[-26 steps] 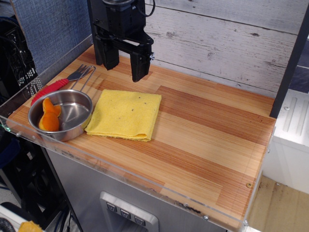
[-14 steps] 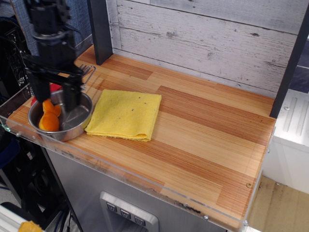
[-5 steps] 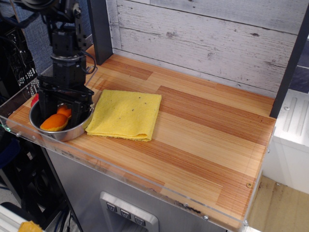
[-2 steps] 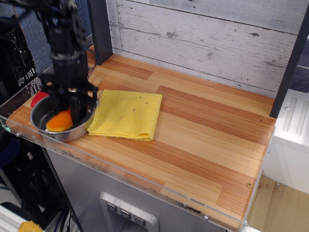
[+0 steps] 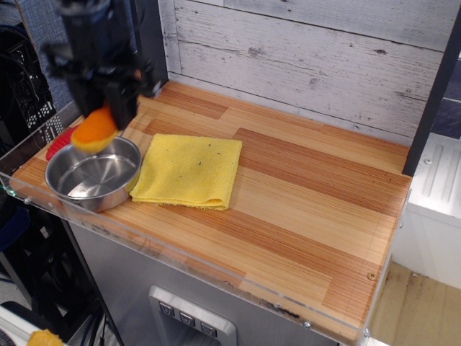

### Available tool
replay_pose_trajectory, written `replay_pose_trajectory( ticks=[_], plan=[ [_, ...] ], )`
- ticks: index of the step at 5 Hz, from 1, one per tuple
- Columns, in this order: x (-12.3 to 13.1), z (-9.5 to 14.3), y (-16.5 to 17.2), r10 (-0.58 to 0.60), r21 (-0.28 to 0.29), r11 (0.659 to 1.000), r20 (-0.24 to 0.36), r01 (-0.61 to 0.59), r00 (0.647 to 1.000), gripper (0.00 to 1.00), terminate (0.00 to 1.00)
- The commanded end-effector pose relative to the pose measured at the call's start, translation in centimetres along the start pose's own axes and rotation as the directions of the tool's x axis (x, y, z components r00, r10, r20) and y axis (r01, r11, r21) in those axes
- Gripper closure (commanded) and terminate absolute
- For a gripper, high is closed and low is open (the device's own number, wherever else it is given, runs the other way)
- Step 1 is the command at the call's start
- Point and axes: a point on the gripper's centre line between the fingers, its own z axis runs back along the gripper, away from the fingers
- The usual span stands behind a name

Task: Put the fish in the front right table corner

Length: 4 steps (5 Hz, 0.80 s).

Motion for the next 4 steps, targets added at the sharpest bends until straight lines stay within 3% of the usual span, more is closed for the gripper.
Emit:
replay_pose_trajectory(
  ticks=[1,2,4],
  plan=[
    [-1.2,3.1,-8.7,-0.208,-0.061,0.975,0.076,0.213,0.975,1.00,0.00],
    [-2.6,2.9,-13.6,-0.218,-0.089,0.971,0.052,0.222,0.974,1.00,0.00],
    [-5.5,-0.7,-22.5,0.035,-0.051,0.998,-0.086,-0.039,0.996,1.00,0.00]
  ],
)
